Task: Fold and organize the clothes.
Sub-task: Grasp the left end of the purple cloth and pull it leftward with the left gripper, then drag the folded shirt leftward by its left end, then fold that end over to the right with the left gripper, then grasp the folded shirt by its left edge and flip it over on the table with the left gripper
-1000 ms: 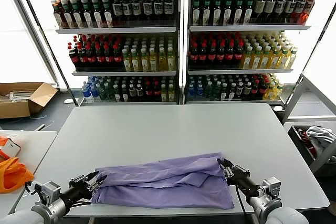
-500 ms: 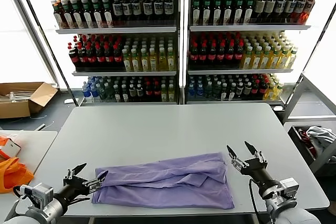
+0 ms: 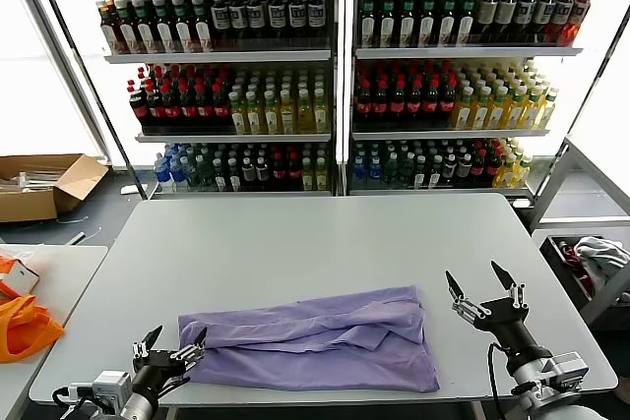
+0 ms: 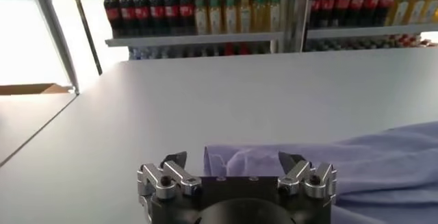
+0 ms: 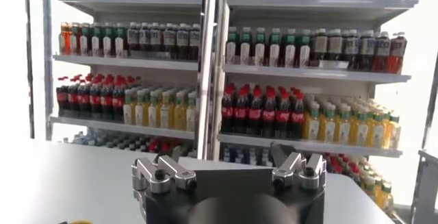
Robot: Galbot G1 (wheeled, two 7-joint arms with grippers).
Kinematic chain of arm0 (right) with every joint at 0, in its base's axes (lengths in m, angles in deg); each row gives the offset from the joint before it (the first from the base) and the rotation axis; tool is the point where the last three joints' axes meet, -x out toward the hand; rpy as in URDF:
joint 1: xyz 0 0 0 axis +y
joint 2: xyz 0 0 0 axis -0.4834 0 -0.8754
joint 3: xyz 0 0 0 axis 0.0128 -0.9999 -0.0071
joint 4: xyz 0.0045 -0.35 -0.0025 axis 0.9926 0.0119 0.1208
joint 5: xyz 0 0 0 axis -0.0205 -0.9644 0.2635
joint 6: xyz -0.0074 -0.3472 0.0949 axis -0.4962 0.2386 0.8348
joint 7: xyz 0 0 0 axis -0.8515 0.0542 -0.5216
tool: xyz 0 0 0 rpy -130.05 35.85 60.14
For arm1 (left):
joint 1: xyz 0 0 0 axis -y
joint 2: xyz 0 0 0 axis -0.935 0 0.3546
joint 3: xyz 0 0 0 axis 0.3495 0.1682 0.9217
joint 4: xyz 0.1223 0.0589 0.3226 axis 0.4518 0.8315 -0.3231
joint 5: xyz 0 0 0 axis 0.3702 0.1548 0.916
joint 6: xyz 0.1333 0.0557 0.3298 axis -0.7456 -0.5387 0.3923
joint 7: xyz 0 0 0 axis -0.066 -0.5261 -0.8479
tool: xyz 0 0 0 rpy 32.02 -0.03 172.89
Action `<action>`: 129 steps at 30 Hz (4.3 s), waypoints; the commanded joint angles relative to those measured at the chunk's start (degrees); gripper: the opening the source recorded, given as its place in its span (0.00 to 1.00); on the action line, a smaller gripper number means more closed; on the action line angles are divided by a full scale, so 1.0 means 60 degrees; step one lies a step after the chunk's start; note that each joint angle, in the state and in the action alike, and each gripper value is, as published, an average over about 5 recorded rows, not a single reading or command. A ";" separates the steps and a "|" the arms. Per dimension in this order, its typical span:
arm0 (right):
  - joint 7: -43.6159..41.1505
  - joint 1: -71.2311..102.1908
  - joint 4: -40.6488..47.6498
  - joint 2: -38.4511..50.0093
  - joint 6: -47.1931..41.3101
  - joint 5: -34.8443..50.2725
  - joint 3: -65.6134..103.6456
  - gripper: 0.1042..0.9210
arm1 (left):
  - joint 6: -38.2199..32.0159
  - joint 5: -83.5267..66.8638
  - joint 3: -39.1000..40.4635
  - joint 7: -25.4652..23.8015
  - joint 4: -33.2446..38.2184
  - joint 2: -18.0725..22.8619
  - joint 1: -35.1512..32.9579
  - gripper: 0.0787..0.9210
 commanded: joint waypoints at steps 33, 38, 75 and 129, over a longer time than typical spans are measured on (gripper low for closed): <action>-0.0103 0.0255 -0.0482 0.0043 0.0292 -0.0080 -0.0013 0.88 | -0.0474 0.0024 -0.0973 0.0470 -0.1121 -0.0008 0.0824 0.02; -0.0077 0.0114 -0.0537 0.0036 0.0180 -0.0021 -0.0146 0.88 | -0.0367 -0.0243 -0.2942 -0.0395 -0.1351 -0.0717 0.1060 0.02; -0.0083 0.0657 -0.0617 -0.0523 0.0247 -0.0496 -0.0562 0.88 | 0.0097 -0.1449 0.2205 -0.1704 0.0123 -0.1868 0.2496 0.02; -0.0217 0.0633 -0.0840 -0.0506 0.0261 -0.0593 -0.0851 0.88 | 0.0640 -0.2102 -0.0721 -0.0845 -0.2101 -0.0984 0.1759 0.88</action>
